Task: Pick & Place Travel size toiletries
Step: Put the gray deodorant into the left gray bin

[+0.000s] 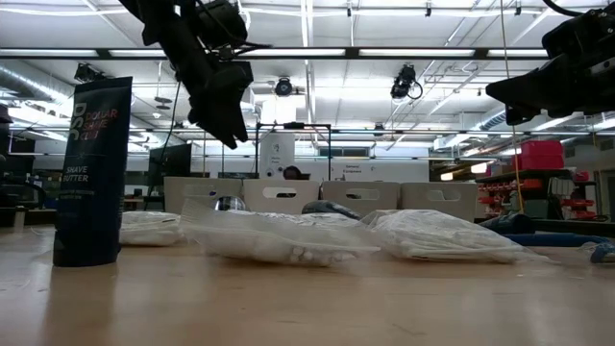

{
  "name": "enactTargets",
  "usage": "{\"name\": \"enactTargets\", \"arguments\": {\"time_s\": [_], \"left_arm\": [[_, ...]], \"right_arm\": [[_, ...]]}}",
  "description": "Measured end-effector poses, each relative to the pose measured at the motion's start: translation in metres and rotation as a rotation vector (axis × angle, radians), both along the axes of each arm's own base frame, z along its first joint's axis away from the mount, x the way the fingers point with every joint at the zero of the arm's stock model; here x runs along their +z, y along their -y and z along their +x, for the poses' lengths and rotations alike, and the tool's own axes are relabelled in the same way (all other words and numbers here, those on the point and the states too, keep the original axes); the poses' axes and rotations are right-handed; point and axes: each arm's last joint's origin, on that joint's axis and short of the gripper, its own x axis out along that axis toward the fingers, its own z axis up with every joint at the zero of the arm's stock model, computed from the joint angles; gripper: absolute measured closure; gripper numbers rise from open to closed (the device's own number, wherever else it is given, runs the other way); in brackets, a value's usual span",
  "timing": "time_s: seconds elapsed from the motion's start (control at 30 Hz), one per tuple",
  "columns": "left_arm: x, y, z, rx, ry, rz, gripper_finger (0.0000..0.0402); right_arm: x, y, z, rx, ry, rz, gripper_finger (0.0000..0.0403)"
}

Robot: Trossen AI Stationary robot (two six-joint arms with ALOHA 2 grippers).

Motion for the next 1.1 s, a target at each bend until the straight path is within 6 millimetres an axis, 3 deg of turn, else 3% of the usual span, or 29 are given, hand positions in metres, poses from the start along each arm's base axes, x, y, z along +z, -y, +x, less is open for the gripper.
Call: {"name": "enactTargets", "arguments": {"time_s": [0.33, 0.6, 0.97, 1.1], "left_arm": [[0.0, 0.032, 0.011, -0.172, 0.01, -0.017, 0.0123], [0.0, 0.042, 0.014, -0.27, -0.005, 0.024, 0.0123], [0.001, 0.054, 0.016, -0.73, -0.039, 0.225, 0.0123], [0.001, 0.058, 0.017, -0.818, -0.036, 0.256, 0.0123]], "right_arm": [[0.0, 0.0, 0.0, 0.0, -0.001, 0.0, 0.0389], [0.0, 0.0, 0.0, 0.0, 0.0, 0.0, 0.0389], [0.0, 0.0, 0.0, 0.0, 0.0, 0.0, 0.0389], [0.0, 0.0, 0.0, 0.0, 0.0, 0.0, 0.0389]]}}
